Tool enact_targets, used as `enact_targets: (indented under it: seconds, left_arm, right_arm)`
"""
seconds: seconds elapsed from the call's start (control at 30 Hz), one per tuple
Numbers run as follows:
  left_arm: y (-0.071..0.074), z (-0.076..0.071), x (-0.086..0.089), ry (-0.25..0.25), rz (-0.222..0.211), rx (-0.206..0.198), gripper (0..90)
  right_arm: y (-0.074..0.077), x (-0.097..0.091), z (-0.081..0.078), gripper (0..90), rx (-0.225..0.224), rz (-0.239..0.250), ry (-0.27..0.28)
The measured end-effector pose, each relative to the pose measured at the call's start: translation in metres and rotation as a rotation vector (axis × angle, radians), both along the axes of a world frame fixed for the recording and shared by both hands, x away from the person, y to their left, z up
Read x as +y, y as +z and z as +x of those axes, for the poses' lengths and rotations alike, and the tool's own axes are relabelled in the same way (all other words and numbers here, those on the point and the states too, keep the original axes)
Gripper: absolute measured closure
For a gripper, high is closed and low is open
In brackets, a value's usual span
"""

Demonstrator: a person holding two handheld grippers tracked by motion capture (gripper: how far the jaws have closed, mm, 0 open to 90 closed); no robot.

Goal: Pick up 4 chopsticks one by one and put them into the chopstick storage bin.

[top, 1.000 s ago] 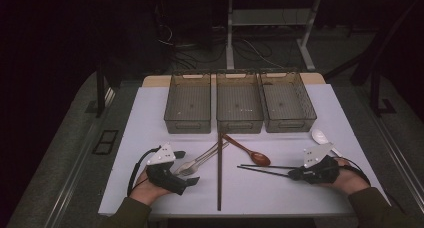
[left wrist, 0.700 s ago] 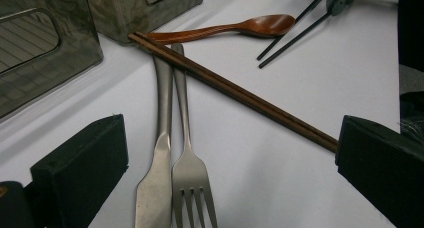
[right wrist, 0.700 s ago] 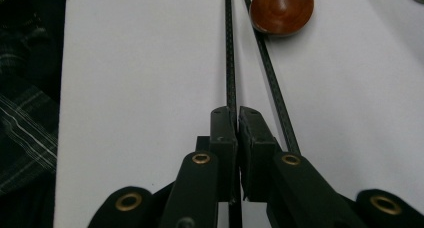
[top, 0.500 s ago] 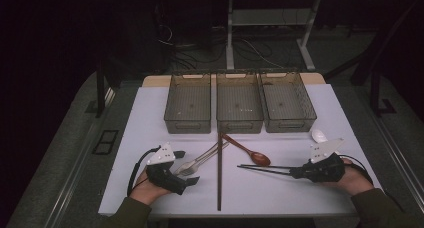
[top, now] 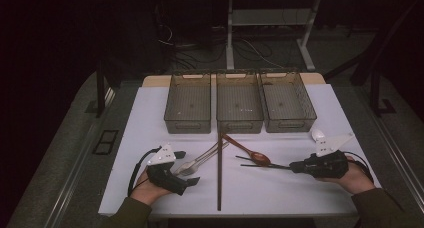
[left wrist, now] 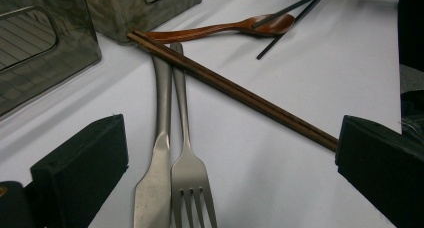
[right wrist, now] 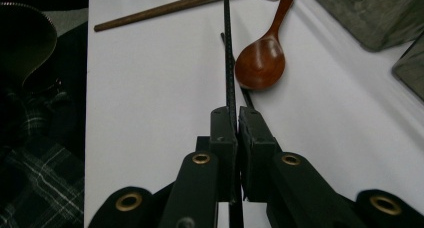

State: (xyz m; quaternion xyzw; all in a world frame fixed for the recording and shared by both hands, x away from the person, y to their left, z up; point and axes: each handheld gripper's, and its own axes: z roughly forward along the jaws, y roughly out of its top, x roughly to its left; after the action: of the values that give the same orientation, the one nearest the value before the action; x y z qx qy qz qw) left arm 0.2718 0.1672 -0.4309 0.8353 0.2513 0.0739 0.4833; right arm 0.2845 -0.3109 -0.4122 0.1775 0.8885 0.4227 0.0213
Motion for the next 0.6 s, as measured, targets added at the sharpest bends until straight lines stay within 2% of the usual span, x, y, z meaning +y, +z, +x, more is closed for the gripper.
enact_targets:
  seconds: [0.37, 0.6]
  left_arm:
    - [-0.001, -0.002, -0.002, 0.004, -0.021, 0.002, 0.0]
    - [0.001, -0.002, -0.005, 0.003, -0.009, 0.002, 0.0]
  right_arm:
    - [0.011, 0.008, 0.008, 85.2, -0.011, 0.046, -0.066]
    - [0.016, 0.016, 0.018, 85.1, -0.003, 0.071, -0.114]
